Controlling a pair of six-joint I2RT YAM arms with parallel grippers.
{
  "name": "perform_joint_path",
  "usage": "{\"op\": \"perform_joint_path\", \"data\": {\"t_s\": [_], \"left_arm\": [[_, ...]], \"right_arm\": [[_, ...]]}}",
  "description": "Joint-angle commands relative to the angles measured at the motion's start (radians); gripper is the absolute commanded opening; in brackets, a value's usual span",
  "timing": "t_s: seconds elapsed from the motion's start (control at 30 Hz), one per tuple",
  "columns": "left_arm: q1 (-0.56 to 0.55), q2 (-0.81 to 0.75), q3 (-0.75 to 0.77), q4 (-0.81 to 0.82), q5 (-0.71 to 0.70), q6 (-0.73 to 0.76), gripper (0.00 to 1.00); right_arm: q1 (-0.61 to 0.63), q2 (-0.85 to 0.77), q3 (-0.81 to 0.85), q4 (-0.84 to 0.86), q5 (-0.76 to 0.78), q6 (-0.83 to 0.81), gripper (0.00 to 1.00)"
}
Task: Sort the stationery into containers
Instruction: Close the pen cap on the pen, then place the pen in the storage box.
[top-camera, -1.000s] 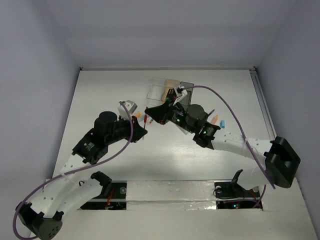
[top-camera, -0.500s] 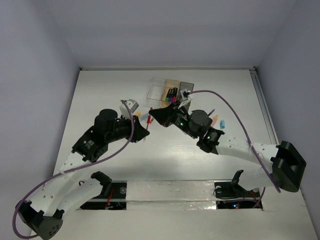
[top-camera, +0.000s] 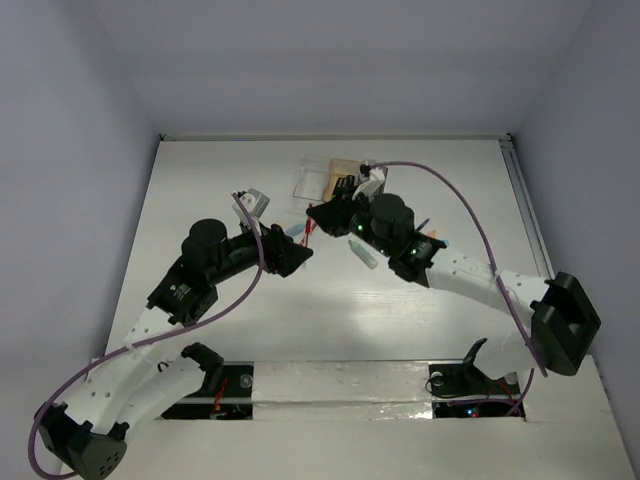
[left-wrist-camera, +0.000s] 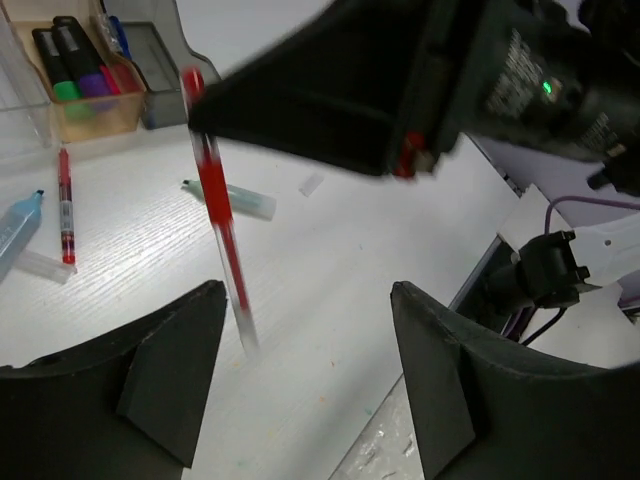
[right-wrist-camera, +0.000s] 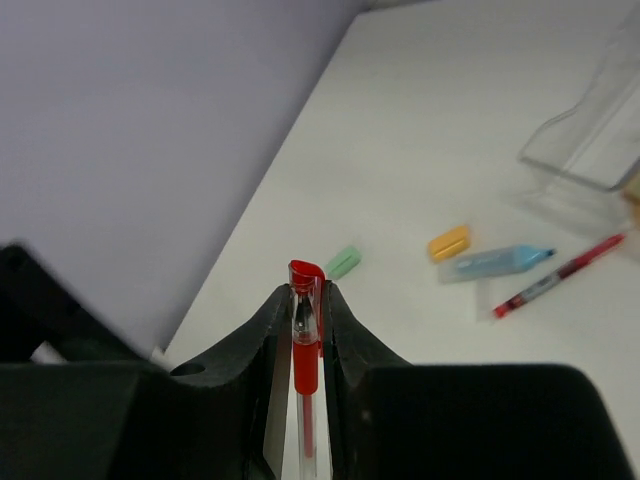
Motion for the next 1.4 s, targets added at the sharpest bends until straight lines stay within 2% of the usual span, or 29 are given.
{"op": "perform_joint_path", "data": {"t_s": [0.0, 0.17, 0.23, 0.27, 0.47, 0.67, 0.8, 1.2, 1.3, 1.33, 1.37], "left_arm": [[0.003, -0.033, 0.022, 0.049, 0.015, 0.036, 0.65], [0.003, -0.078, -0.018, 0.019, -0.026, 0.06, 0.73], [0.003, -0.083, -0.039, 0.02, -0.048, 0.066, 0.76], [0.003, -0.083, -0.046, 0.023, -0.062, 0.069, 0.83], [0.003, -0.088, -0.041, 0.0, -0.111, 0.088, 0.92], [0.012, -0.115, -0.038, -0.011, -0.146, 0.095, 0.93], [0.012, -0.119, -0.036, -0.014, -0.149, 0.095, 0.93], [0.05, -0.108, -0.038, -0.001, -0.108, 0.094, 0.91], [0.061, -0.106, -0.04, 0.0, -0.102, 0.092, 0.91], [0.061, -0.108, -0.04, 0.0, -0.102, 0.091, 0.91], [0.061, -0.108, -0.041, 0.0, -0.102, 0.092, 0.91]], "right_arm": [[-0.13, 0.039, 0.092, 0.004, 0.024, -0.016, 0.0], [-0.323, 0.148, 0.162, -0.059, 0.001, -0.058, 0.0], [-0.359, 0.186, 0.202, -0.076, 0.042, -0.114, 0.0], [-0.375, 0.209, 0.222, -0.113, 0.056, -0.133, 0.0], [-0.501, 0.358, 0.357, -0.153, 0.058, -0.197, 0.0], [-0.523, 0.508, 0.52, -0.231, 0.098, -0.27, 0.0], [-0.523, 0.57, 0.555, -0.265, 0.096, -0.279, 0.0], [-0.523, 0.591, 0.594, -0.397, 0.03, -0.244, 0.0], [-0.523, 0.6, 0.633, -0.456, 0.023, -0.246, 0.2], [-0.523, 0.6, 0.643, -0.47, 0.021, -0.246, 0.32], [-0.523, 0.591, 0.638, -0.472, 0.018, -0.246, 0.39]]}}
